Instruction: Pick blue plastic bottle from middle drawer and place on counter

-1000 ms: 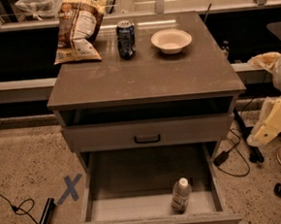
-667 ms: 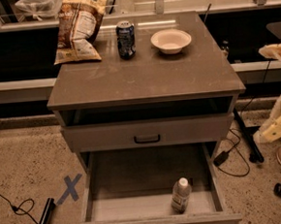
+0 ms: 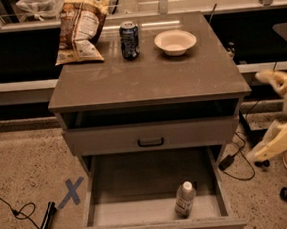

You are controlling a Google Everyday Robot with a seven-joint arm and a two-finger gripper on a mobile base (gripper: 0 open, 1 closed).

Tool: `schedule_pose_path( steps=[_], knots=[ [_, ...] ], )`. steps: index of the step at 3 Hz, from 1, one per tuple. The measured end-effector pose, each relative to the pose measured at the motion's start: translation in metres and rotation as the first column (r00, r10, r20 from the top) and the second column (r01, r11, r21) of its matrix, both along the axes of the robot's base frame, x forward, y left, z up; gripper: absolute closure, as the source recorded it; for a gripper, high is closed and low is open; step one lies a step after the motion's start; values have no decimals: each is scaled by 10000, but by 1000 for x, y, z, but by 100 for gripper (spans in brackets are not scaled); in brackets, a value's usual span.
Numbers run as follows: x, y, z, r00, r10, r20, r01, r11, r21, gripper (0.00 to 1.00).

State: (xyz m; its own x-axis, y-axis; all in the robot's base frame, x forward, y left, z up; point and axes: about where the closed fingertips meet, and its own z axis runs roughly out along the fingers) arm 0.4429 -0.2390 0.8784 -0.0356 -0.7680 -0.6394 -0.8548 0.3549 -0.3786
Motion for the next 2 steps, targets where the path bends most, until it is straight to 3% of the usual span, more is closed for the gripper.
schedule_pose_path(
  steps=[1,2],
  knots=[
    [2,4,-60,9998,170,-87,-165,9984,533,0],
    [3,5,-98,9986,500,195,-512,9962,703,0]
  ],
)
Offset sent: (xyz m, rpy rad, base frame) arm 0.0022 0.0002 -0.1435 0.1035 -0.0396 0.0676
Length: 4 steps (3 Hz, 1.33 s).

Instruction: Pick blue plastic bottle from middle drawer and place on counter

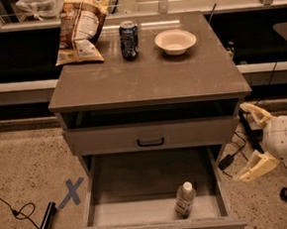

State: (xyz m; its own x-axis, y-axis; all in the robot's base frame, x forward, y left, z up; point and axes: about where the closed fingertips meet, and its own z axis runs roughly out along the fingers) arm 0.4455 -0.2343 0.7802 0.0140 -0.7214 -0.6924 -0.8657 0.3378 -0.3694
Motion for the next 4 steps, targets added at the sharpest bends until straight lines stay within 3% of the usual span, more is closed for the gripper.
schedule_pose_path(
  steps=[1,2,3,4],
  knots=[
    [1,0,-3,10000,25,-42,-25,9999,106,0],
    [10,2,-28,9990,249,-378,-210,9949,985,0],
    [16,4,-75,9989,344,-332,-273,9805,1947,0],
    [18,9,-106,9957,930,4,-905,9684,2325,0]
  ],
)
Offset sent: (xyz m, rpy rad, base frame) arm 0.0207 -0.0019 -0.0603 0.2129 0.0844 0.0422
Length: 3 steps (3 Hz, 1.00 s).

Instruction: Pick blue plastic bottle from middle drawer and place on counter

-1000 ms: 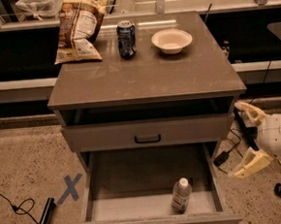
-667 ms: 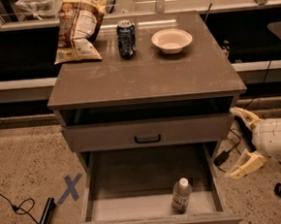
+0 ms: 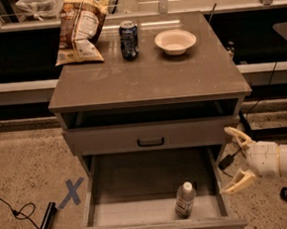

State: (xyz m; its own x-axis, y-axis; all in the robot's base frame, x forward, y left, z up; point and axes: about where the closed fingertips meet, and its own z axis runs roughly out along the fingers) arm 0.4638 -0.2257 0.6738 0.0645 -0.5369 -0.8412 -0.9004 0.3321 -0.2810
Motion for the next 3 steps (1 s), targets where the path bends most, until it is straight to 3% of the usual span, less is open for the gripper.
schedule_pose_path(
  steps=[1,2,3],
  knots=[
    [-19,24,-56,9958,914,-8,-913,9948,462,0],
    [-19,24,-56,9958,914,-8,-913,9948,462,0],
    [-16,31,-71,9958,829,-382,-800,9942,720,0]
  ],
)
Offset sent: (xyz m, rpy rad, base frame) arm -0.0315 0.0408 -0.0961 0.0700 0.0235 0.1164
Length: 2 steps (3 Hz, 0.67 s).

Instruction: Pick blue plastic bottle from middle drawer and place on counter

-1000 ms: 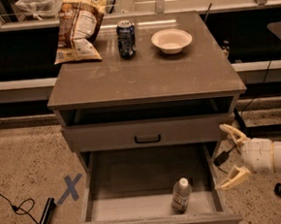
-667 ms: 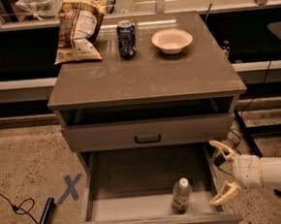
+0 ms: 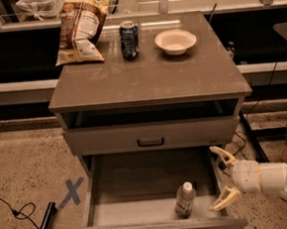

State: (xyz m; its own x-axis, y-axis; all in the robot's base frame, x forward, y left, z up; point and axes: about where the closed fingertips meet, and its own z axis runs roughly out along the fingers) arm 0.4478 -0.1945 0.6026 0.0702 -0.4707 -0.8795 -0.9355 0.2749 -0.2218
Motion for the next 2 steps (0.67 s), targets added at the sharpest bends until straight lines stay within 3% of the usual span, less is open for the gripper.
schedule_pose_path(
  steps=[1,2],
  knots=[
    [3,4,-12,9990,-188,-404,185,9998,-69,0],
    [3,4,-13,9990,-186,-408,184,9998,-69,0]
  ],
)
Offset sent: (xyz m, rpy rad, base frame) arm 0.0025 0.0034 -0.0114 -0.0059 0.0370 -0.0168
